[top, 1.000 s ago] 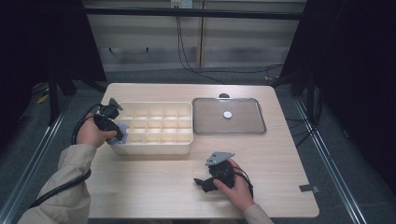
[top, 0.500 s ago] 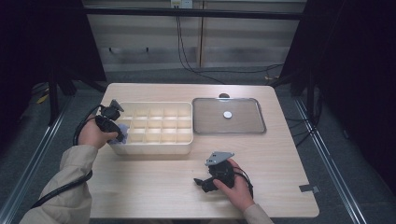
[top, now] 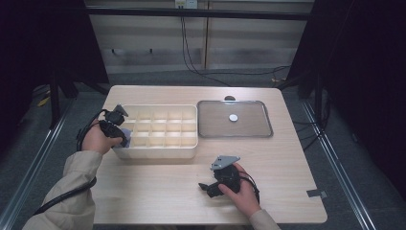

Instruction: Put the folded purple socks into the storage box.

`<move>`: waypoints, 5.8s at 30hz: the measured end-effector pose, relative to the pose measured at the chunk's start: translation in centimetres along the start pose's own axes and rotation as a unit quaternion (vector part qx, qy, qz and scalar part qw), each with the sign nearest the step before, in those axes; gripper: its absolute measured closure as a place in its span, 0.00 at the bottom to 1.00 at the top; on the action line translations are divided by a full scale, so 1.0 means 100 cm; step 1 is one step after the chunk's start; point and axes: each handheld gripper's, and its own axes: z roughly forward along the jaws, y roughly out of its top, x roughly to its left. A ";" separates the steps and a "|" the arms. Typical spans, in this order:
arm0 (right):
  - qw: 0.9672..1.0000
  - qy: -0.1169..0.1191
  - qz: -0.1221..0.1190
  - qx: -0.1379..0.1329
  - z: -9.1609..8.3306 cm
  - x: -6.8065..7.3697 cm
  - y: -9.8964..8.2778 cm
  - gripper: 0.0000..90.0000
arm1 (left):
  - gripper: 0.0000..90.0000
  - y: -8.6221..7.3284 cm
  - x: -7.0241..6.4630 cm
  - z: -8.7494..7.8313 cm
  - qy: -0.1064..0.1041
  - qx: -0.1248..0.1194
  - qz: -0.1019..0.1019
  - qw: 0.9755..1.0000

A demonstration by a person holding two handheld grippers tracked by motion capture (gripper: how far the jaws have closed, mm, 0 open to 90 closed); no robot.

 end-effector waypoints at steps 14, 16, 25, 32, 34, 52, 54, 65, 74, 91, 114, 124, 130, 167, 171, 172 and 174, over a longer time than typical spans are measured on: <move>1.000 0.000 -0.001 -0.001 0.000 0.000 0.000 0.14 | 0.76 0.001 0.002 -0.006 -0.011 -0.006 -0.020 1.000; 1.000 0.000 -0.002 -0.001 0.000 0.000 0.000 0.14 | 0.75 0.001 0.003 -0.008 -0.012 -0.005 -0.020 1.000; 1.000 0.000 -0.001 -0.001 0.000 0.000 0.000 0.14 | 0.72 0.005 0.005 -0.018 -0.015 -0.006 -0.034 0.999; 1.000 0.000 0.001 0.000 0.000 0.000 0.000 0.14 | 0.72 0.005 0.009 -0.027 -0.025 -0.005 -0.041 0.999; 1.000 0.000 0.000 0.000 0.000 0.000 0.000 0.14 | 0.73 0.005 0.009 -0.027 -0.025 -0.003 -0.043 0.999; 1.000 0.000 -0.001 -0.001 0.000 0.000 0.000 0.14 | 0.73 0.011 0.011 -0.045 -0.024 -0.006 -0.046 0.999; 1.000 0.000 -0.001 -0.001 0.000 0.000 0.000 0.14 | 0.73 0.011 0.011 -0.047 -0.021 -0.006 -0.045 0.999; 1.000 0.000 -0.001 -0.001 0.000 0.000 0.000 0.14 | 0.75 0.013 0.014 -0.054 -0.025 -0.007 -0.046 0.999; 1.000 0.000 -0.002 -0.001 0.000 0.000 0.000 0.14 | 0.82 0.016 0.016 -0.063 -0.029 -0.003 -0.050 0.998; 1.000 0.000 -0.001 -0.001 0.000 0.000 0.000 0.14 | 1.00 0.022 0.015 -0.069 -0.027 0.003 -0.047 0.999; 1.000 0.000 -0.001 -0.001 0.000 0.000 0.000 0.14 | 1.00 0.023 0.015 -0.055 -0.022 0.006 -0.040 0.999; 1.000 0.000 -0.001 -0.001 0.000 0.000 0.000 0.14 | 1.00 0.023 0.015 -0.047 -0.023 0.007 -0.041 0.999; 1.000 0.000 -0.001 -0.001 0.000 0.000 0.000 0.14 | 1.00 0.023 0.014 -0.040 -0.020 0.015 -0.038 0.999; 1.000 0.000 -0.001 -0.001 0.000 0.000 0.000 0.14 | 1.00 0.004 0.006 0.008 -0.040 0.052 -0.039 0.997; 1.000 0.000 0.000 0.000 0.000 0.000 0.000 0.14 | 1.00 0.003 0.006 0.013 -0.041 0.052 -0.035 0.997; 1.000 0.000 0.000 0.000 0.000 0.000 0.000 0.14 | 1.00 0.002 0.006 0.013 -0.042 0.050 -0.036 0.997; 1.000 0.000 0.000 0.000 0.000 0.000 0.000 0.14 | 1.00 0.002 0.005 0.013 -0.042 0.051 -0.038 0.997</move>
